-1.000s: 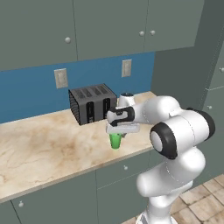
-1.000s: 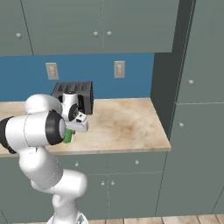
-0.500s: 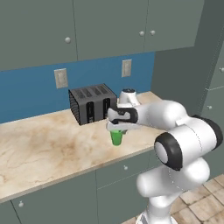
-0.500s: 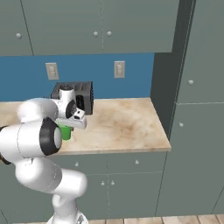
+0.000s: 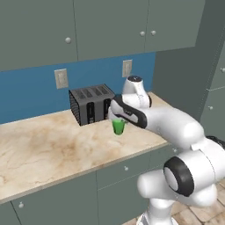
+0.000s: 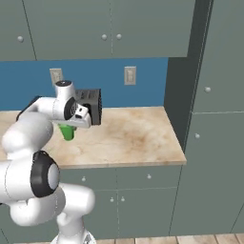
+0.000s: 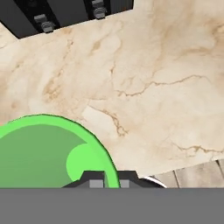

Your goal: Place the pitcher and cup on the dining counter for serving.

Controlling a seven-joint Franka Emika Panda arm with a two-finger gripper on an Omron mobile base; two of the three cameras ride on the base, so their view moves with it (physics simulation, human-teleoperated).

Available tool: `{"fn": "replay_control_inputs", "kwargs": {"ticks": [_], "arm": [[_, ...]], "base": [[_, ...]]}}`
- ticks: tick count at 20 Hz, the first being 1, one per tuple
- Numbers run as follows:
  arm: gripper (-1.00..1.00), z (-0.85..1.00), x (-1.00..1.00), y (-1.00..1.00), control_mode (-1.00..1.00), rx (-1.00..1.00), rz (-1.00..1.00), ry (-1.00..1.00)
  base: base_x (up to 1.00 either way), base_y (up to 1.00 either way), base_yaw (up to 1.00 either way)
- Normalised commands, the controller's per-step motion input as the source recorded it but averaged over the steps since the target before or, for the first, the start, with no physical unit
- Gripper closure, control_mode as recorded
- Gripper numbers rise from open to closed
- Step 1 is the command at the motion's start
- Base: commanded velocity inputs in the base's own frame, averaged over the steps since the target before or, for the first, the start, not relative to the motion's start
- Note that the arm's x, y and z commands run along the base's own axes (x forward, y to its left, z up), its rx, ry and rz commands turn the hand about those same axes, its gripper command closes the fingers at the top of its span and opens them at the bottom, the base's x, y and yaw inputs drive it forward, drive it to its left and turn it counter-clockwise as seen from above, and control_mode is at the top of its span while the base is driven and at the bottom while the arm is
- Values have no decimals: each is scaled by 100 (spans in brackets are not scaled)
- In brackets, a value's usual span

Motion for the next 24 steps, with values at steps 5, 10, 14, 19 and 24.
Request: {"fn": "replay_control_inputs", "kwargs": {"ticks": [5,10,14,19,24], "arm": [[100,92,-29,0,-100,0,0,-20],[100,100,-70,-1,-100,0,0,-19],[100,84,-90,-1,-100,0,0,-18],[100,42,-55,0,-100,0,1,-10],[100,8,-30,0,100,0,15,0]], "base": [[0,0,0],[0,0,0],[0,0,0],[0,0,0],[-28,0,23]]}}
